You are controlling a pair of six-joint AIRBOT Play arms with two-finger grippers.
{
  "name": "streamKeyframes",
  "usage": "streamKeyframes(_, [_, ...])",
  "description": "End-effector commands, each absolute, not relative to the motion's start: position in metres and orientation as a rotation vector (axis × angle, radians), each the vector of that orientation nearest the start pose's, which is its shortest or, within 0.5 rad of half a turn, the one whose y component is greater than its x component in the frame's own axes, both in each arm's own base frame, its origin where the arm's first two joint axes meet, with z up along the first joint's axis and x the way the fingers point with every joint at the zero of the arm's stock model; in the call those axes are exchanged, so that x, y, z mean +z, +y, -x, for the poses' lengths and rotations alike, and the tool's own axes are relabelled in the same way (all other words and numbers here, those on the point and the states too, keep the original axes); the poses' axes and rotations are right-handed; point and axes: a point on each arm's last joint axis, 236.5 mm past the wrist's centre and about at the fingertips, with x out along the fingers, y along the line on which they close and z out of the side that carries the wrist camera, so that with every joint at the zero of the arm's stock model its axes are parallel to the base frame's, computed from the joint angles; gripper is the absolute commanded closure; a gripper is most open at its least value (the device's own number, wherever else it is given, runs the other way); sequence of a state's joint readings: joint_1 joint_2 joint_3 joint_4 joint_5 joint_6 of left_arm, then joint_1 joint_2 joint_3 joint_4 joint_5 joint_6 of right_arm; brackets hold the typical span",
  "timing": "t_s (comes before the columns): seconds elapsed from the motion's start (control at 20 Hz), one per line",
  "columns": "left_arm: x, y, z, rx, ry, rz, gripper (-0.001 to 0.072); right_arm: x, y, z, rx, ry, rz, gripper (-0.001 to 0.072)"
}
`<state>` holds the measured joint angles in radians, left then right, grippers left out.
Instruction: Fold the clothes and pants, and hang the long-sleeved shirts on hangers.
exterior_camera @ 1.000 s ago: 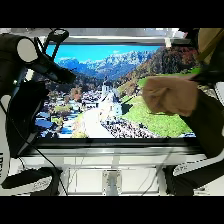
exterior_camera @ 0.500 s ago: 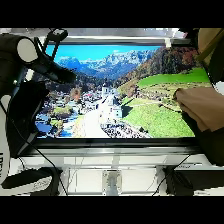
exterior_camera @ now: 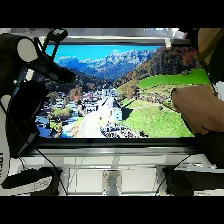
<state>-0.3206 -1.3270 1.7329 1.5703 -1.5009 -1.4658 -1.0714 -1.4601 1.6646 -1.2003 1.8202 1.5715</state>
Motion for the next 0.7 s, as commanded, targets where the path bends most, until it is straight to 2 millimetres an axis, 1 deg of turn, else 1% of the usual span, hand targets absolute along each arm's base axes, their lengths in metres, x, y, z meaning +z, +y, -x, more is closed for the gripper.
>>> streamKeyframes(0.0, [0.169, -0.129, -0.388, -0.346, 1.092, -0.273, 0.0695, 0.200, -0.205, -0.301, -0.206, 0.990, -0.928, 0.0180])
streamKeyframes(0.1, [0.169, -0.129, -0.388, -0.346, 1.095, -0.273, 0.0696, 0.263, -0.153, -0.333, -0.016, 0.809, -0.814, 0.0573])
streamKeyframes(0.15, [0.169, -0.129, -0.388, -0.346, 1.095, -0.273, 0.0695, 0.288, -0.124, -0.343, 0.073, 0.742, -0.736, 0.0692])
streamKeyframes(0.2, [0.169, -0.129, -0.388, -0.345, 1.094, -0.273, 0.0696, 0.304, -0.098, -0.347, 0.144, 0.709, -0.663, 0.0693])
streamKeyframes(0.25, [0.169, -0.129, -0.388, -0.346, 1.094, -0.273, 0.0696, 0.311, -0.074, -0.347, 0.206, 0.706, -0.606, 0.0693])
streamKeyframes(0.3, [0.169, -0.129, -0.388, -0.346, 1.094, -0.273, 0.0696, 0.314, -0.049, -0.347, 0.265, 0.723, -0.564, 0.0692])
streamKeyframes(0.4, [0.169, -0.129, -0.388, -0.346, 1.094, -0.273, 0.0695, 0.309, -0.015, -0.343, 0.352, 0.783, -0.516, 0.0693])
streamKeyframes(0.5, [0.169, -0.129, -0.388, -0.346, 1.094, -0.273, 0.0696, 0.295, 0.009, -0.337, 0.393, 0.869, -0.454, 0.0692])
streamKeyframes(0.65, [0.169, -0.129, -0.388, -0.346, 1.094, -0.273, 0.0696, 0.278, 0.023, -0.332, 0.391, 0.948, -0.377, 0.0693])
